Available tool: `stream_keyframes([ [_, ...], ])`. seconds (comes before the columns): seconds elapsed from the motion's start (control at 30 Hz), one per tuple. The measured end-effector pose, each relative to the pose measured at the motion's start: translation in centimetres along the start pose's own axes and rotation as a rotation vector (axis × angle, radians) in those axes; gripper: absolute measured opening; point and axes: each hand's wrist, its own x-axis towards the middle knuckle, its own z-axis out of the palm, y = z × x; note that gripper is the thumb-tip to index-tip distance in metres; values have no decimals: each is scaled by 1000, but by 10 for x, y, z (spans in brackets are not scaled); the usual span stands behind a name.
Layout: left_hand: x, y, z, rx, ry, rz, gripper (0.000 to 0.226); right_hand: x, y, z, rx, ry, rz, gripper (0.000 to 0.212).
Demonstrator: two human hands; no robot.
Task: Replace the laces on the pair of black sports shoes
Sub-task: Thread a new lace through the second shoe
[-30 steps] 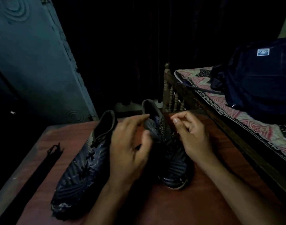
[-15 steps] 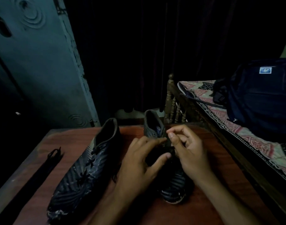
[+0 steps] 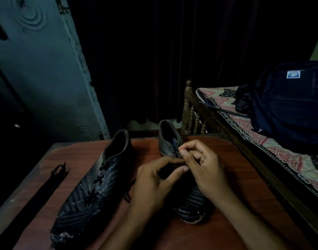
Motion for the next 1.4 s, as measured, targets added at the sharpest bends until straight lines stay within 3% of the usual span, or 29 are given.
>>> stream_keyframes([
  [0.27, -1, -4, 3, 3, 77, -84, 15, 7, 6, -16, -194, 18, 21, 9],
  [0.43, 2, -11, 1, -84, 88, -149, 29, 9, 9, -21, -398, -107, -79, 46],
  [0.53, 3, -16, -1, -129, 79, -216, 23, 8, 7, -21, -403, -258, -71, 69],
  [0.6, 4, -20, -2, -111, 76, -238, 15, 8, 7, -21, -441, -307, -72, 73],
  [0.9, 7, -27, 0, 76, -2, -194, 11, 13, 4, -28, -452, -198, -24, 48],
  [1.07, 5, -31, 1, 209, -30, -111, 8, 13, 1, -35, -400, -237, 9, 34],
  [1.4, 6, -27, 0, 336, -125, -156, 5, 12, -2, -33, -386, -261, 2, 18],
])
